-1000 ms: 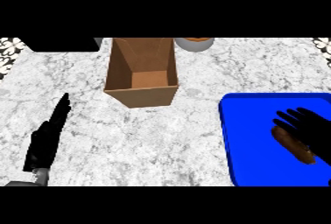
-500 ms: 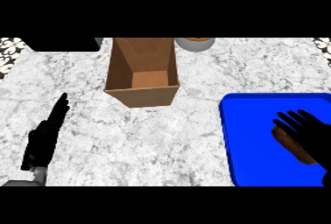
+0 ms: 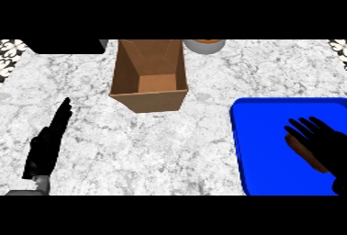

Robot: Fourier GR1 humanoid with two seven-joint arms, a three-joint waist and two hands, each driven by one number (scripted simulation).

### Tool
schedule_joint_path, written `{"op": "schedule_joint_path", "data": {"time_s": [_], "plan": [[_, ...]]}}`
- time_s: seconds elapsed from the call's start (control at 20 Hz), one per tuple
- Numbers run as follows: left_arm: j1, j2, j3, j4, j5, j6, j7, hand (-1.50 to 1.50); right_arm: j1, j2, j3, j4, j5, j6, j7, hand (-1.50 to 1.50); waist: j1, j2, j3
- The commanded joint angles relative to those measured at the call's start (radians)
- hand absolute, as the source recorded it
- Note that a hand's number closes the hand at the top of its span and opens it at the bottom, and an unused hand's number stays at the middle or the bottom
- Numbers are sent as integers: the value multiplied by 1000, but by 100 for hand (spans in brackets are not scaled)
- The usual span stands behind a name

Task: Pick the sweet potato from the tray and place it in the cardboard box

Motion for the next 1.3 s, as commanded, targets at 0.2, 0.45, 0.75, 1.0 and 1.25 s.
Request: {"op": "schedule_joint_path", "data": {"time_s": [0.2, 0.45, 0.75, 1.0, 1.25], "plan": [[59, -18, 38, -92, -23, -43, 26, 0, 22, 94, -46, -33, 85, 53, -30, -150, 1, -1, 0], [56, -27, 50, -133, -36, -77, 75, 0, 32, 121, -100, 26, 130, 19, -98, -150, 2, -1, 0], [4, -96, 47, -14, -112, -47, 12, 0, -6, 163, -168, 169, 175, -50, -203, -150, 0, 1, 0], [-3, -85, 103, 32, -82, -106, -21, 0, -40, 197, -156, 157, 262, 17, -191, -150, 0, 1, 0], [22, -46, 150, -38, -42, -169, 16, 0, -45, 244, -169, 256, 274, -11, -228, 150, 2, 0, 0]]}}
